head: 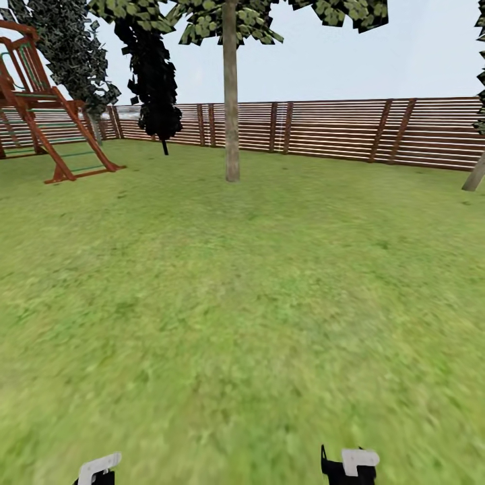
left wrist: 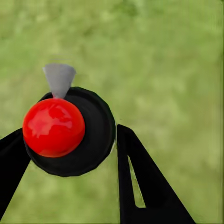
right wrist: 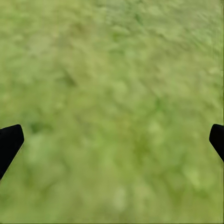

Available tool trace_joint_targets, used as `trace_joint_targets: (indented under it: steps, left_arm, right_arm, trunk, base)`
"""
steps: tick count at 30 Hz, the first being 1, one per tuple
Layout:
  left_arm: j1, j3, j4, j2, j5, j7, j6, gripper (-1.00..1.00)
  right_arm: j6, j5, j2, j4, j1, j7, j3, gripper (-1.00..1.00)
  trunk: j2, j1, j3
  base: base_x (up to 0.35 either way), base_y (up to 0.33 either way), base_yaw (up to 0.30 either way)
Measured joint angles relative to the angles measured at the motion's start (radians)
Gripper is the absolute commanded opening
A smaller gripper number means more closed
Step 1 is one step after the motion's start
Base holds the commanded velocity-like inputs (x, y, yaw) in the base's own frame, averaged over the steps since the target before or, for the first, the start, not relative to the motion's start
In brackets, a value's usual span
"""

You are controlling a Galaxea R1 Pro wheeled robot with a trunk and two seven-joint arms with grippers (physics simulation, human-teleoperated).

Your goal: In the garden, pick up the pesticide atomizer on the floor and spray pesticide onto both trees until each tree trunk is fully covered.

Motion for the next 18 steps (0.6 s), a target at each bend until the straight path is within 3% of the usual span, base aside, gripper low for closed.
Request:
trace_joint_targets:
  steps: [18]
  left_arm:
    - [0.000, 0.000, 0.000, 0.000, 0.000, 0.000, 0.000, -1.00]
  right_arm:
    - [0.000, 0.000, 0.000, 0.001, 0.000, 0.000, 0.000, 1.00]
  trunk:
    - [0.000, 0.000, 0.000]
  base:
    - [0.345, 0.000, 0.000]
